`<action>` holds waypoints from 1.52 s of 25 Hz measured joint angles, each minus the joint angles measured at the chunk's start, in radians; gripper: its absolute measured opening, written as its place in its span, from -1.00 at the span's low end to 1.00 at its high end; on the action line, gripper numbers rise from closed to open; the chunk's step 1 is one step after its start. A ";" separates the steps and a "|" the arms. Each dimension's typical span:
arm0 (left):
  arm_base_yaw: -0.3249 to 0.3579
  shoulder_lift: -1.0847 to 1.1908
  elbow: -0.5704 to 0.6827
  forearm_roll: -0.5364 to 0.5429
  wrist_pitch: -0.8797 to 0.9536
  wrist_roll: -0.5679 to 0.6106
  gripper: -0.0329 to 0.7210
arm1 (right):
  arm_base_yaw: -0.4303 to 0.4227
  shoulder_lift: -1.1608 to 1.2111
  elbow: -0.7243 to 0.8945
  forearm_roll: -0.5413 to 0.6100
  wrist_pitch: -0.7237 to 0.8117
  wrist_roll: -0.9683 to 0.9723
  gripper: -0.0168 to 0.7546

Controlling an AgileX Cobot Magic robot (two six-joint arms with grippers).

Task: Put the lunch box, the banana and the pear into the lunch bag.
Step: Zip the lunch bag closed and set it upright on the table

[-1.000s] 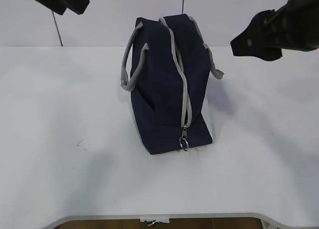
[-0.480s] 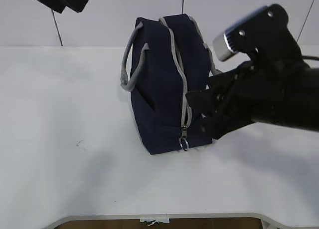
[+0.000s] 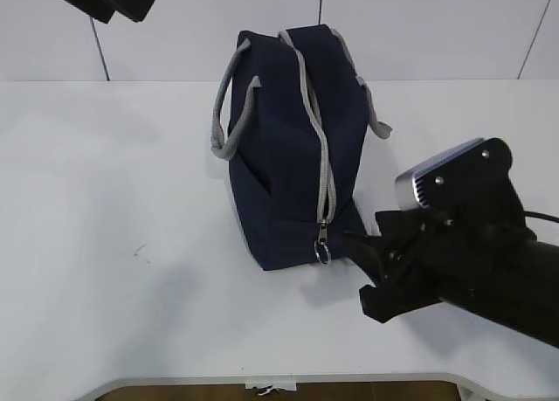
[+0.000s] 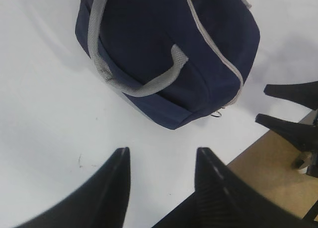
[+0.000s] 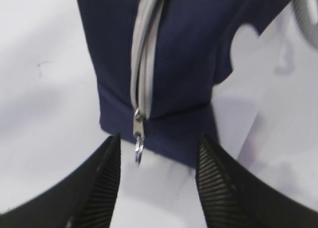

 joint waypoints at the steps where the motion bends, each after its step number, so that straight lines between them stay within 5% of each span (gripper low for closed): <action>1: 0.000 0.000 0.000 0.000 0.000 0.000 -0.04 | 0.002 0.012 0.002 -0.013 -0.006 0.023 0.04; 31: 0.000 0.000 0.000 0.000 0.000 -0.001 -0.05 | 0.002 0.365 -0.051 -0.173 -0.293 0.164 0.02; 38: 0.000 0.000 0.000 0.000 0.000 -0.001 -0.06 | 0.002 0.378 -0.053 -0.151 -0.299 0.166 -0.61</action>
